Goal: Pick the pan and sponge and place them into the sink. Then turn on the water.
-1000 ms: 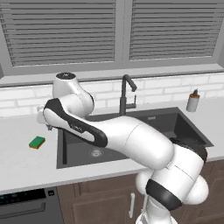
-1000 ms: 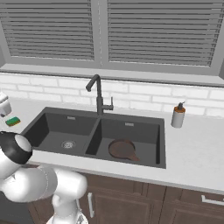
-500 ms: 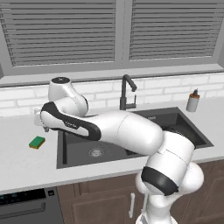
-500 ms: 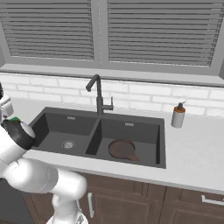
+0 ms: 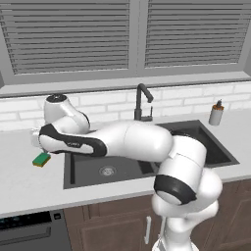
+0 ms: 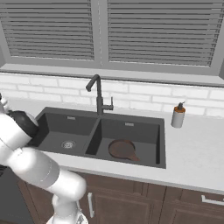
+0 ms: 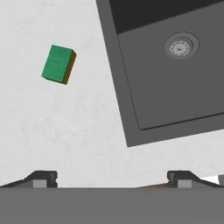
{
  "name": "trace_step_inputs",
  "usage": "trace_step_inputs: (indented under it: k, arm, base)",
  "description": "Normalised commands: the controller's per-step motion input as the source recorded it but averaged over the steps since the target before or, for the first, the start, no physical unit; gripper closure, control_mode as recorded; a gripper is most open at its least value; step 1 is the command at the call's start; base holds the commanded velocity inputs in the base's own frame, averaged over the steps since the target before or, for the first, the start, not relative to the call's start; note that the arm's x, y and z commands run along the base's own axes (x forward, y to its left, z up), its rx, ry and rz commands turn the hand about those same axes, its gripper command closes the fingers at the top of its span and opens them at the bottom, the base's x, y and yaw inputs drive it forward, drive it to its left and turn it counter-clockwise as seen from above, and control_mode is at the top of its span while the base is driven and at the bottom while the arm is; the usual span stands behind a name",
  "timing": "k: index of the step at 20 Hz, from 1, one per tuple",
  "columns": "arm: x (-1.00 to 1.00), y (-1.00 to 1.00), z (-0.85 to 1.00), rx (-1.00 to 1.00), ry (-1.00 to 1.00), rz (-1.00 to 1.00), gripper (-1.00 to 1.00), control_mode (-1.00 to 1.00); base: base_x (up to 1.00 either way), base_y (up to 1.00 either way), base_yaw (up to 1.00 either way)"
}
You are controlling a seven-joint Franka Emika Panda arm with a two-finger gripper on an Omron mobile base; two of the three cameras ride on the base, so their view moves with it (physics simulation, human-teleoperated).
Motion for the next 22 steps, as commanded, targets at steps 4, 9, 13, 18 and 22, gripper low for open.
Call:
trace_step_inputs:
  k: [4,9,13,18,22]
  arm:
    - [0.21,0.2,-0.1,0.0,0.06,0.0,-1.0,-1.0]
    - [0.19,0.25,-0.17,0.0,0.02,-0.01,-1.0,-1.0]
    - [0.11,0.26,-0.2,-0.02,0.0,-0.01,-1.0,-1.0]
    - [0.18,0.25,-0.05,-0.01,0.0,-0.02,-1.0,-1.0]
    - [0.23,0.23,0.0,0.0,0.06,-0.05,-1.0,-1.0]
  base:
    - [0.0,0.0,0.0]
    - [0.0,0.0,0.0]
    - [0.0,0.0,0.0]
    - [0.0,0.0,0.0]
    - [0.0,0.0,0.0]
